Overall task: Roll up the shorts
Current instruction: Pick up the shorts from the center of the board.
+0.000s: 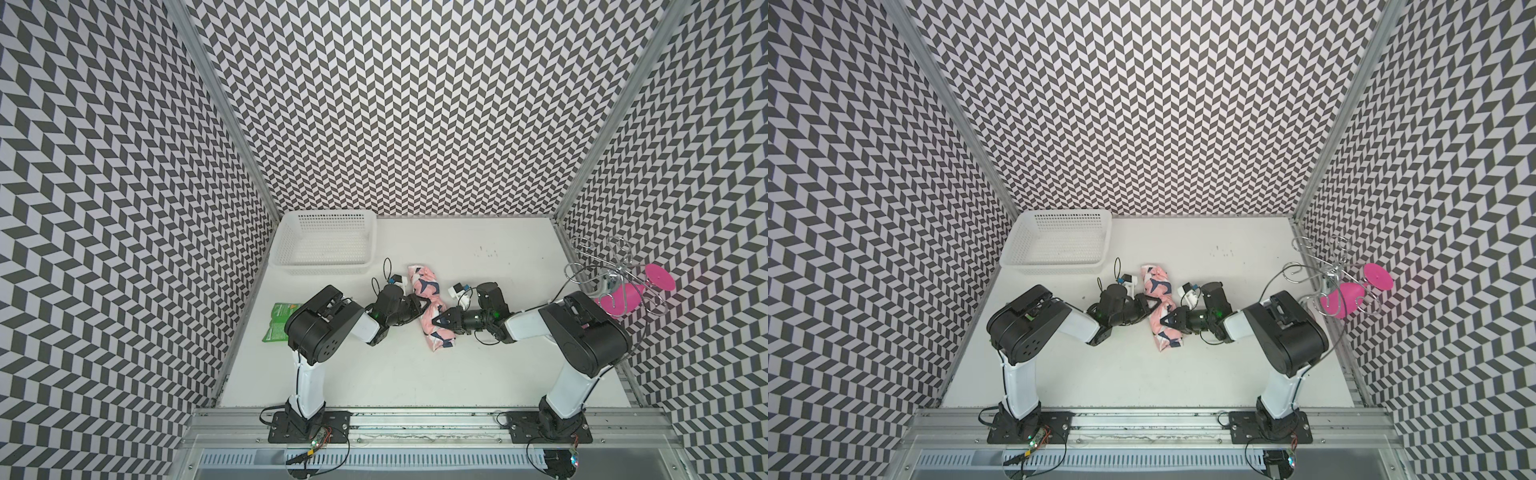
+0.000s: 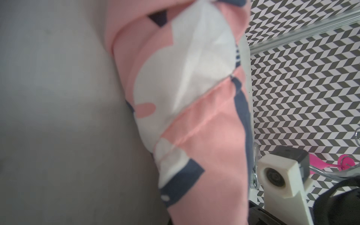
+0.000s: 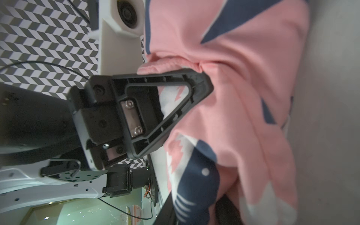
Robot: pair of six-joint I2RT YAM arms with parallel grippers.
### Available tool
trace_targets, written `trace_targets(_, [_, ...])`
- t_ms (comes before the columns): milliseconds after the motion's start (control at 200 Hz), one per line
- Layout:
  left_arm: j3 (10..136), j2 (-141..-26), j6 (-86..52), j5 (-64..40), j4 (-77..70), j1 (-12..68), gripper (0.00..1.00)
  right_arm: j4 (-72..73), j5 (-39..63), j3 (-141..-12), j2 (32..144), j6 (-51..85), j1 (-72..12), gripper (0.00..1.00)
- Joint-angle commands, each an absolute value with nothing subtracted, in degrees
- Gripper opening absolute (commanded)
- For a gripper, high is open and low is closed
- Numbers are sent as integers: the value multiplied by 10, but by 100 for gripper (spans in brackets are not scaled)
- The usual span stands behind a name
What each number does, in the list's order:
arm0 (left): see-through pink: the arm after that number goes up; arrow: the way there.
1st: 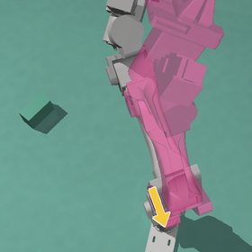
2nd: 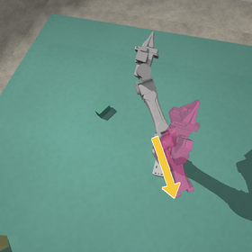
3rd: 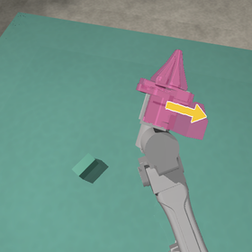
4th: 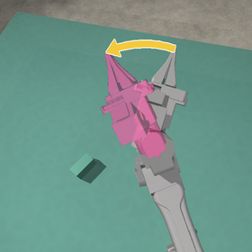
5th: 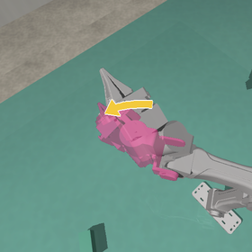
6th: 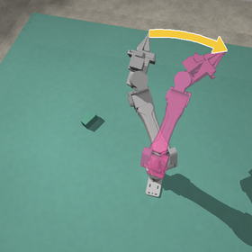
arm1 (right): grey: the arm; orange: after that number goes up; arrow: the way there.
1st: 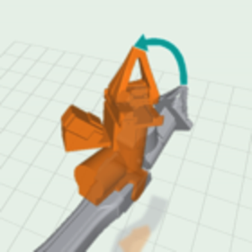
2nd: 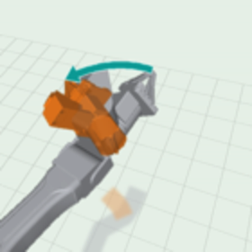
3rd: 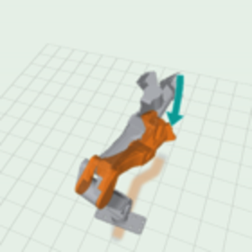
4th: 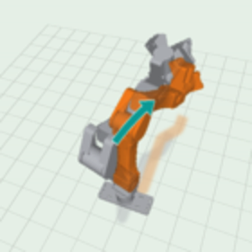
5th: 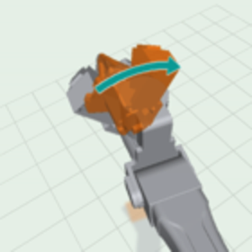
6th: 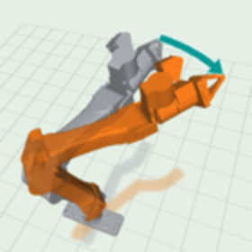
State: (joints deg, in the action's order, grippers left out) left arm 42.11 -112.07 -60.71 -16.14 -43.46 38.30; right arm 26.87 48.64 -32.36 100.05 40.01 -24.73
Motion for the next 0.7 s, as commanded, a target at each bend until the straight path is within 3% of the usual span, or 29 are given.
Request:
trace_targets(0, [456,-1092,-543,-113,-290,396,0,179,438,-330,945,342,-251,33])
trace_targets(310, [531,-1031,-470,-16,-72,395,0,107,365,-302,762,325,-238,34])
trace_targets(696, [551,-926,-476,-84,-77,300,0,76,309,-294,665,326,-229,34])
